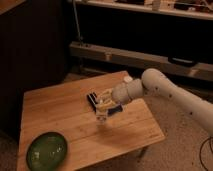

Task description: Stand the bottle upright

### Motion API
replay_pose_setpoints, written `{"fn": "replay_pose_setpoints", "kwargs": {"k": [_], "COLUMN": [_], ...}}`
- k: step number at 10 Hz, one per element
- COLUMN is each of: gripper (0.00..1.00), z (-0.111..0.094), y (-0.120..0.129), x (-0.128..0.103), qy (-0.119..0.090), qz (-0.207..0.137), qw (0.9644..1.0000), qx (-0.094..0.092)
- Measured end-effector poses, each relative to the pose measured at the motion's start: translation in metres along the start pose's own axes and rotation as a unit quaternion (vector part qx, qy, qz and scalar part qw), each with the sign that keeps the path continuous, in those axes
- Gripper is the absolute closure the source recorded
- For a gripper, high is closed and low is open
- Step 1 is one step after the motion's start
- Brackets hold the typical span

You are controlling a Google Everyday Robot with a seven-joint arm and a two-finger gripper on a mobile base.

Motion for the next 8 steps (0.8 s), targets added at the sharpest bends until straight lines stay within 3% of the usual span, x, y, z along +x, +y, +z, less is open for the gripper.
{"fn": "replay_pose_setpoints", "kwargs": {"k": [5,8], "gripper": [0.67,0.67], "z": [0.034,0.037], "y": [0.036,0.042], "x": [0.021,0.023], "qy": [-0.028,-0.029], "qz": [0.007,0.005], "qw": [0.9992,0.9991], "qx": [-0.029,-0.031]}}
